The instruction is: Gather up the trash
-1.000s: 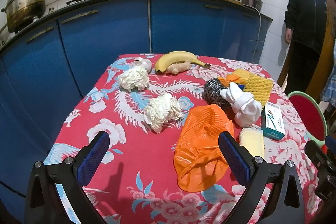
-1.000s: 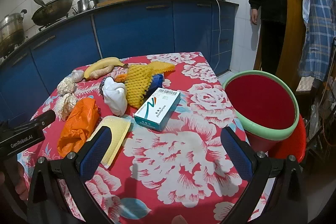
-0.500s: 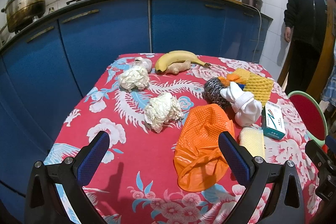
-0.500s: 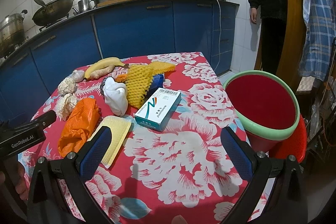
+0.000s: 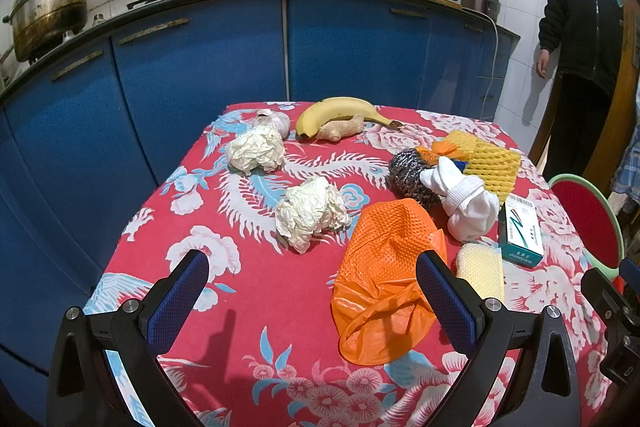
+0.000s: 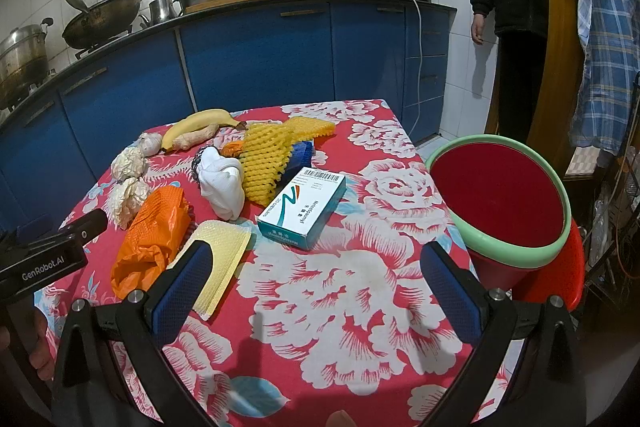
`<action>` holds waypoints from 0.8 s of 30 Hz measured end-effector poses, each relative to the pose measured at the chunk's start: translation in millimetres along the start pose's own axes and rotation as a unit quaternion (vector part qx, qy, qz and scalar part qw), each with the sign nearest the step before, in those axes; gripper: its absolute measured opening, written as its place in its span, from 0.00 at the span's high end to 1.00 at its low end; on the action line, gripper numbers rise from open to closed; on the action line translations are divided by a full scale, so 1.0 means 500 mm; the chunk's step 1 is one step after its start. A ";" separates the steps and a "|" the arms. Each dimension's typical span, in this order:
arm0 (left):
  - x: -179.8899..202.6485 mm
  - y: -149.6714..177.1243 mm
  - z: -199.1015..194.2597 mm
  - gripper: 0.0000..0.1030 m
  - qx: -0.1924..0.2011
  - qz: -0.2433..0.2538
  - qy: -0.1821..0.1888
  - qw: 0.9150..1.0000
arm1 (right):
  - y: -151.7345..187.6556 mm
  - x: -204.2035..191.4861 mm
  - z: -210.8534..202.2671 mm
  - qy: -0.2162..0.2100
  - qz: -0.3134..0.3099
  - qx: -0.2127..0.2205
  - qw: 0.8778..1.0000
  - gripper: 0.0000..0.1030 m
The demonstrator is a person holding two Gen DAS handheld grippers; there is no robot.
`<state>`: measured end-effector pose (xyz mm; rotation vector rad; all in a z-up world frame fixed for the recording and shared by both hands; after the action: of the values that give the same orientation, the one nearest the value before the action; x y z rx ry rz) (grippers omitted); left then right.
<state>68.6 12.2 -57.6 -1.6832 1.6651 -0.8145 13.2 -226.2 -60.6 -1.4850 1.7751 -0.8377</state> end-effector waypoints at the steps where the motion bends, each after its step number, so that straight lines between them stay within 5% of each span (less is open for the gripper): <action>1: 0.001 0.001 0.000 0.00 0.000 0.000 0.000 1.000 | 0.000 0.001 0.000 0.000 0.000 0.000 1.000 0.01; 24: 0.003 0.001 0.001 0.00 0.000 0.002 -0.001 1.000 | 0.002 0.002 0.001 -0.001 -0.002 -0.001 1.000 0.01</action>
<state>69.0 10.7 -58.3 -1.6791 1.6672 -0.8107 12.9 -227.3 -61.5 -1.4906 1.7737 -0.8368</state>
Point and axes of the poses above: each gripper's, at about its wrist camera, not at the fingertips, and z roughly the way its jaws point, x to its right, y to its underside, the point moved 9 cm from there along z, roughly the way its jaws point, and after that the axes turned 2 degrees about x, right-handed, at the moved point
